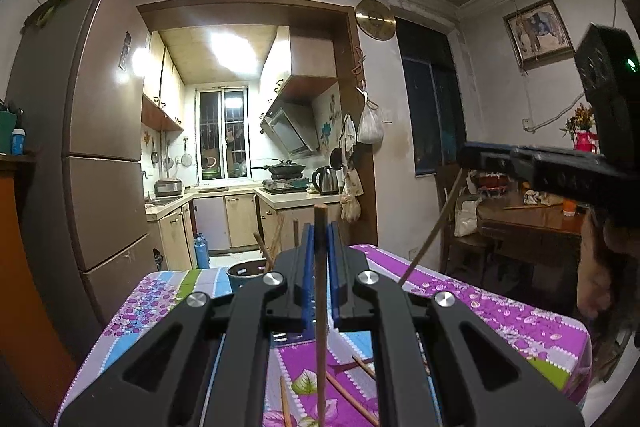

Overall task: Organize utensils
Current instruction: 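Lift both chopsticks and lower them into the blue holder, then open the left gripper to drop its chopstick into the holder, then open the right gripper and move both grippers back to the table chopsticks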

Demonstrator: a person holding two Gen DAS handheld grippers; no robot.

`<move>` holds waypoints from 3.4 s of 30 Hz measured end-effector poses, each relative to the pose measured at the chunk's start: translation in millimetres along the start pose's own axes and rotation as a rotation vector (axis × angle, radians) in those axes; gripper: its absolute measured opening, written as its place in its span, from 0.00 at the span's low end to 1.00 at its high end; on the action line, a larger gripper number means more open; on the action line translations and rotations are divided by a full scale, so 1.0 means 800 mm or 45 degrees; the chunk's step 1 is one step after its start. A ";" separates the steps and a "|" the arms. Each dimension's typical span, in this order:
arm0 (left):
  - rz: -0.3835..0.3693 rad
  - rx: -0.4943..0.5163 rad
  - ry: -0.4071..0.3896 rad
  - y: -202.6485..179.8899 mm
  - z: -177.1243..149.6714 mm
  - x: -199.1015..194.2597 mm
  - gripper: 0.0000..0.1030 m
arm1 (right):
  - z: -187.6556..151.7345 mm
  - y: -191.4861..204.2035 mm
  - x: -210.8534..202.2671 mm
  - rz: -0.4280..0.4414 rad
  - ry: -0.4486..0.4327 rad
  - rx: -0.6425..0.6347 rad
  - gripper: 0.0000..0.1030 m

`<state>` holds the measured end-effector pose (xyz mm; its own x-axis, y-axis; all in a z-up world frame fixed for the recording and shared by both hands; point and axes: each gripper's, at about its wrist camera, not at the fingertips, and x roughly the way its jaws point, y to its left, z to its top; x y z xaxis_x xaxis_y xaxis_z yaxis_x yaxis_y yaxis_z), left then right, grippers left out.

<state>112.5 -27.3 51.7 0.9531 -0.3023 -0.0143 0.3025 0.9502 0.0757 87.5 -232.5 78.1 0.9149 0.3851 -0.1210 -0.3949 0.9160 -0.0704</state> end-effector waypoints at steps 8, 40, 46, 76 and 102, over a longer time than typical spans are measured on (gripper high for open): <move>0.040 -0.039 -0.069 0.054 0.069 0.031 0.05 | 0.081 -0.029 0.050 0.038 0.012 0.028 0.08; 0.088 -0.198 -0.016 0.168 0.095 0.246 0.05 | 0.108 -0.069 0.273 0.117 0.332 0.114 0.08; 0.090 -0.203 0.031 0.175 0.072 0.263 0.05 | 0.093 -0.070 0.291 0.128 0.372 0.139 0.08; 0.011 -0.022 0.025 0.118 0.072 0.040 0.72 | 0.091 -0.059 0.081 0.051 0.042 0.077 0.33; 0.018 -0.080 0.512 0.018 -0.247 -0.083 0.29 | -0.295 0.013 -0.117 -0.137 0.388 0.210 0.28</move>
<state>55.6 21.9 -143.3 0.8811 -0.2470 -0.4033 0.2774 0.9606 0.0177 -21.9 -285.6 -145.3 0.8736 0.2573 -0.4131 -0.2562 0.9648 0.0592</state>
